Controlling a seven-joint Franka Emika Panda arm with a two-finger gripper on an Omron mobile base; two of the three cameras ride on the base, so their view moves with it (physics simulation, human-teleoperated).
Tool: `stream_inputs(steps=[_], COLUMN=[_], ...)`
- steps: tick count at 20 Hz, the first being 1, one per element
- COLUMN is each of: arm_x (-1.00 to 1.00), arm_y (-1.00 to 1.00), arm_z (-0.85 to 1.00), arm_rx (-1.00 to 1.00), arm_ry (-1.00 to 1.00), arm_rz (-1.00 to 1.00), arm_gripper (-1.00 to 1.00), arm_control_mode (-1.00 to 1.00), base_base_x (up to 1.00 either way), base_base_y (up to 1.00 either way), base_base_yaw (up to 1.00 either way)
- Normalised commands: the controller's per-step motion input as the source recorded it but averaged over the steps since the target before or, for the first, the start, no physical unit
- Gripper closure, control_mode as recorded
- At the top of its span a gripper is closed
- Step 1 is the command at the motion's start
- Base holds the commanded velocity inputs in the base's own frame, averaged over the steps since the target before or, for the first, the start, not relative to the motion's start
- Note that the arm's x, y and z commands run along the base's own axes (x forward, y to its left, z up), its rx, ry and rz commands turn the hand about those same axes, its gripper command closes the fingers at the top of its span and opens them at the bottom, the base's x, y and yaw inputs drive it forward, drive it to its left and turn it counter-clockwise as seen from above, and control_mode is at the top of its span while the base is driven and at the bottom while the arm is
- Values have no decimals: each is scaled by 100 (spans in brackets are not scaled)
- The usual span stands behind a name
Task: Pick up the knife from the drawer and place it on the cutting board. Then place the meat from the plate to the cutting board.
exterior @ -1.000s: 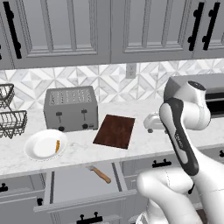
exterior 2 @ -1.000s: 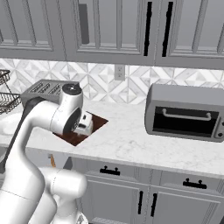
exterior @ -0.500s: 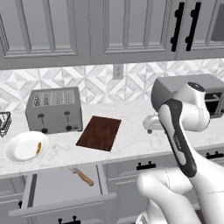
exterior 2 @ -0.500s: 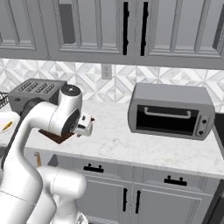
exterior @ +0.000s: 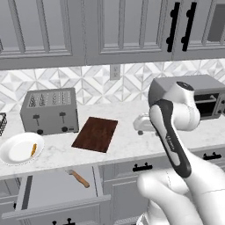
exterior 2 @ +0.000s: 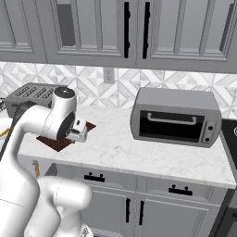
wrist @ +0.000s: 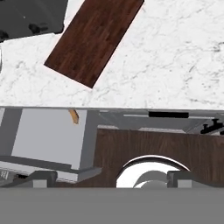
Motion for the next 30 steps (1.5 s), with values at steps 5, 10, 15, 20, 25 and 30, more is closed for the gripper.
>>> stream_inputs(steps=[5,10,15,20,25,30], arm_x=[-1,15,2,1,8,1], arm_y=[100,85,8,70,79,20], arm_z=[-26,-63,-56,-32,0,-17], arm_rx=[0,0,1,-5,-11,4], arm_ry=[5,1,0,6,28,24], arm_rz=[0,-25,-15,0,0,0], arm_gripper=[-100,-100,-100,-100,-100,-100], arm_control_mode=[-100,-100,-100,-100,-100,-100], base_base_x=[0,0,0,0,0,0], base_base_y=[0,0,0,0,0,0], base_base_yaw=[0,0,0,0,0,0])
